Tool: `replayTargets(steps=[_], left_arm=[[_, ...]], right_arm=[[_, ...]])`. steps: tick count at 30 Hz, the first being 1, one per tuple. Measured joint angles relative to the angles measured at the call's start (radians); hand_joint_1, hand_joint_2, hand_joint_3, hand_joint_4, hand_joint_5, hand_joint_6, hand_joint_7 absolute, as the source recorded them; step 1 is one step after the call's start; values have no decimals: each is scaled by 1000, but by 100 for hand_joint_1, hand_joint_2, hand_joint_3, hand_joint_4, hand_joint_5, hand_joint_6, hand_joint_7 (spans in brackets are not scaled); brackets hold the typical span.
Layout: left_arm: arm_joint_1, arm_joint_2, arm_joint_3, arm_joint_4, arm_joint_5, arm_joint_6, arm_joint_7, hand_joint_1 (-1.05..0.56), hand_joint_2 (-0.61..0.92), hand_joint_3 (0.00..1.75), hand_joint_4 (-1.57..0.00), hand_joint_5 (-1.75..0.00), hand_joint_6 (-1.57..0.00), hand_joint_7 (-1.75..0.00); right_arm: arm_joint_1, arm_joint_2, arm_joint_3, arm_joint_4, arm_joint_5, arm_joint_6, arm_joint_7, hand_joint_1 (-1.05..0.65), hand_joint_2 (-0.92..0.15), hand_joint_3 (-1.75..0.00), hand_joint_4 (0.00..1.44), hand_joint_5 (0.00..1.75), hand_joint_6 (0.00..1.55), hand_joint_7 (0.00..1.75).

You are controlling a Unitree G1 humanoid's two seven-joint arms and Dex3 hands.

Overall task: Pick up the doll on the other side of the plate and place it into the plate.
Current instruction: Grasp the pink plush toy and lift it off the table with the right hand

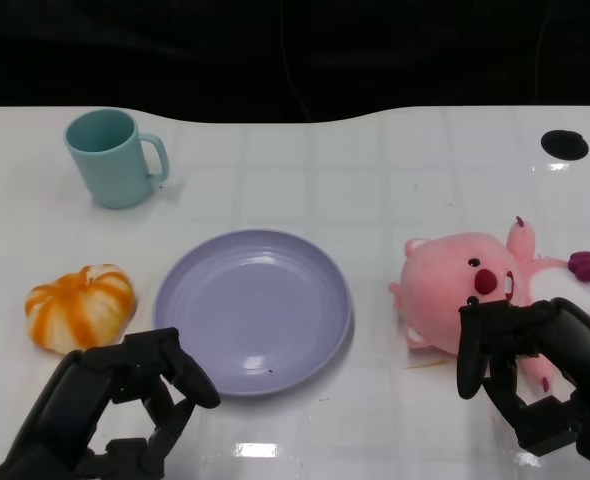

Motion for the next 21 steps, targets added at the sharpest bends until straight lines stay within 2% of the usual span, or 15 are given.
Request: replayTargets(steps=[2, 7, 8, 10, 12, 14, 16, 21], left_arm=[[0, 1, 1, 0, 0, 0, 0, -6, 55, 106, -76, -155, -84, -113], [0, 1, 1, 0, -2, 1, 0, -5, 55, 106, -76, -152, -83, -113], [0, 1, 1, 0, -2, 1, 0, -5, 55, 106, -76, -152, -83, -113], [-1, 1, 1, 1, -2, 1, 0, -5, 55, 106, -76, -152, -83, -113], [-4, 1, 1, 5, -1, 1, 0, -4, 54, 106, -77, -152, -84, -113], [-7, 1, 1, 9, 1, -1, 0, -4, 54, 107, -78, -153, -84, -113], [-7, 1, 1, 12, 1, -2, 0, -5, 54, 107, -77, -153, -83, -113], [-8, 1, 1, 12, 0, -1, 0, -5, 54, 107, -77, -153, -83, -114]], right_arm=[[0, 2, 0, 3, 0, -4, -2, 15, -36, -134, 82, 166, 79, 135], [-3, 14, -8, 4, 13, -4, -16, 12, -42, -112, 75, 132, 73, 104], [-5, 15, -10, 4, 17, -4, -16, 9, -45, -102, 72, 125, 71, 95], [-11, 15, -14, 5, 25, -4, -16, 1, -58, -70, 64, 108, 65, 71], [-25, 15, -17, 8, 30, -6, -16, -11, -72, -38, 48, 92, 54, 49], [-37, 10, -20, 8, 20, -6, -20, -21, -83, -17, 40, 81, 48, 35], [-43, -2, -21, 8, -7, -8, -31, -31, -86, -8, 30, 73, 38, 25], [-55, -40, -30, 9, -68, -20, -41, -41, -88, -2, 12, 61, 24, 14]])
